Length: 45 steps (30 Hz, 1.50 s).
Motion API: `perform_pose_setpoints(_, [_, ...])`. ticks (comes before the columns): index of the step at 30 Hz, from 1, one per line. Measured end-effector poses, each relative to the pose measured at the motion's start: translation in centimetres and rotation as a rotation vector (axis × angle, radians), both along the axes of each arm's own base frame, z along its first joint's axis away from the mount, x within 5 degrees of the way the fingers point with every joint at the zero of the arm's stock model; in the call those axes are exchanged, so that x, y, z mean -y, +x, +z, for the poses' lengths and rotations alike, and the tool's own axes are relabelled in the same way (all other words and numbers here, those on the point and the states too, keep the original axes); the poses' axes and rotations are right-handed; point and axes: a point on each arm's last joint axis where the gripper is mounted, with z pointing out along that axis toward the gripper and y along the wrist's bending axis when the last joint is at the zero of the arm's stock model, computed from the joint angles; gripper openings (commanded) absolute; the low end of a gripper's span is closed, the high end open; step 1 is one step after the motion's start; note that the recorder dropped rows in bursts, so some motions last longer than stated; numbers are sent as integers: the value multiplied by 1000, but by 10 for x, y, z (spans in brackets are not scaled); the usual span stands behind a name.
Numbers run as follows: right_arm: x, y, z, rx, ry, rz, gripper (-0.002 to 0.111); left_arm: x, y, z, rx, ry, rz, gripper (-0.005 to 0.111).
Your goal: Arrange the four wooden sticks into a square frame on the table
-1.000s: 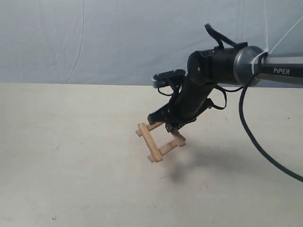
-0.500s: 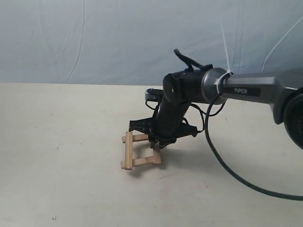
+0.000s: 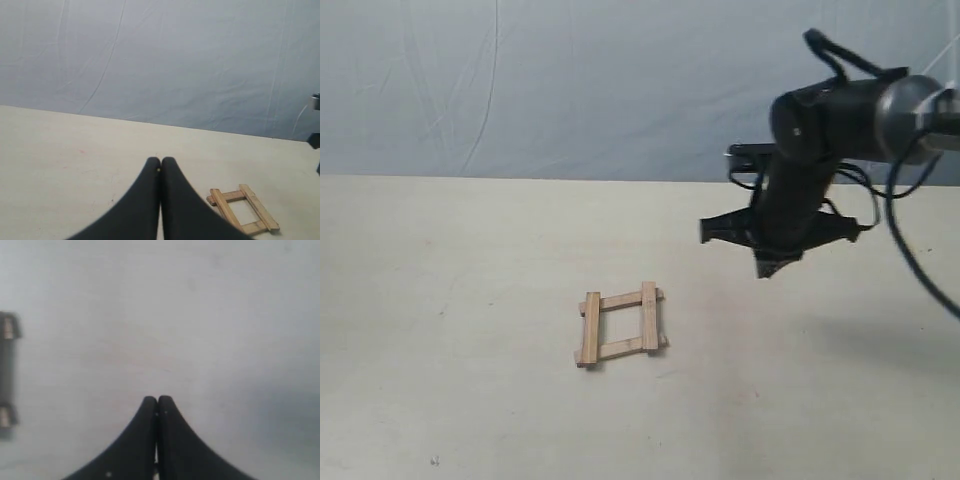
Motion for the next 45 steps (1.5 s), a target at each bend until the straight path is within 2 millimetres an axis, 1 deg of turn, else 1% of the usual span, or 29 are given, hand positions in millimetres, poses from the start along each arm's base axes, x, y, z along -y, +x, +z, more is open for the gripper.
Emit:
perform_pose_setpoints(1, [33, -7, 1, -5, -17, -22, -1, 0, 0, 0, 1, 3, 0, 0])
perform_pose_setpoints(2, [56, -13, -1, -9, -26, -46, -1, 0, 0, 0, 1, 4, 0, 0])
perform_pose_setpoints(3, [87, -25, 4, 24, -29, -81, -1, 0, 0, 0, 1, 4, 0, 0])
perform_pose_setpoints(4, [109, -36, 7, 52, -34, -111, -1, 0, 0, 0, 1, 4, 0, 0])
perform_pose_setpoints(5, [122, -46, 9, 80, -43, -124, -1, 0, 0, 0, 1, 4, 0, 0])
perform_pose_setpoints(6, [147, -71, 17, 166, -52, -149, -1, 0, 0, 0, 1, 4, 0, 0])
perform_pose_setpoints(7, [156, -85, 18, 193, -54, -161, -1, 0, 0, 0, 1, 4, 0, 0])
perform_pose_setpoints(8, [171, -112, 33, 310, -41, -194, -1, 0, 0, 0, 1, 4, 0, 0])
perform_pose_setpoints(9, [183, -137, 52, 440, -51, -213, -1, 0, 0, 0, 1, 4, 0, 0])
perform_pose_setpoints(10, [189, -150, 62, 504, -74, -213, -1, 0, 0, 0, 1, 4, 0, 0])
perform_pose_setpoints(11, [195, -175, 78, 606, -123, -198, -1, 0, 0, 0, 1, 4, 0, 0])
perform_pose_setpoints(12, [195, -189, 85, 657, -135, -193, -1, 0, 0, 0, 3, 4, 1, 0])
perform_pose_setpoints(13, [194, -214, 90, 729, -133, -193, -1, 0, 0, 0, 4, 8, 1, 0])
perform_pose_setpoints(14, [192, -226, 89, 761, -127, -187, -1, 0, 0, 0, 7, 13, 2, 0])
perform_pose_setpoints(15, [188, -250, 86, 821, -106, -180, -1, 0, 0, 0, 9, 20, 2, 0])
perform_pose_setpoints(16, [186, -261, 80, 843, -96, -175, -1, 0, 0, 0, 9, 20, 2, 0])
perform_pose_setpoints(17, [184, -280, 67, 887, -71, -177, -1, 0, 0, 0, 9, 21, 2, 0])
perform_pose_setpoints(19, [182, -296, 51, 961, -24, -183, -1, 0, 0, 0, 9, 21, 2, 0])
perform_pose_setpoints(22, [178, -312, 29, 1101, 61, -183, -1, 0, 0, 0, 9, 22, 2, 0])
perform_pose_setpoints(25, [175, -320, 10, 1184, 126, -188, -1, 0, 0, 0, 9, 22, 2, 0])
perform_pose_setpoints(30, [183, -330, -10, 1047, 39, -250, -1, 0, 0, 0, 17, 51, 5, 0])
perform_pose_setpoints(33, [185, -331, -13, 1016, 35, -268, -1, -1, 0, -2, 1, 124, 14, 0])
perform_pose_setpoints(38, [185, -331, -14, 1013, 33, -271, -1, -7, 0, -11, -102, 143, 119, 0])
perform_pose_setpoints(40, [185, -331, -14, 1012, 23, -261, -1, -8, 0, -14, -133, 149, 132, 0])
perform_pose_setpoints(41, [184, -331, -14, 1008, 39, -263, -1, -9, 0, -15, -137, 150, 135, 0])
perform_pose_setpoints(42, [180, -331, -15, 994, 116, -271, -1, -9, 0, -15, -137, 150, 137, 0])
perform_pose_setpoints(43, [177, -331, -15, 991, 134, -247, -1, -9, 0, -15, -137, 150, 137, 0])
perform_pose_setpoints(44, [174, -330, -15, 995, 63, -132, -1, -9, 0, -15, -137, 150, 137, 0])
perform_pose_setpoints(45, [174, -331, -15, 996, 29, -84, -1, -9, 0, -15, -137, 150, 137, 0])
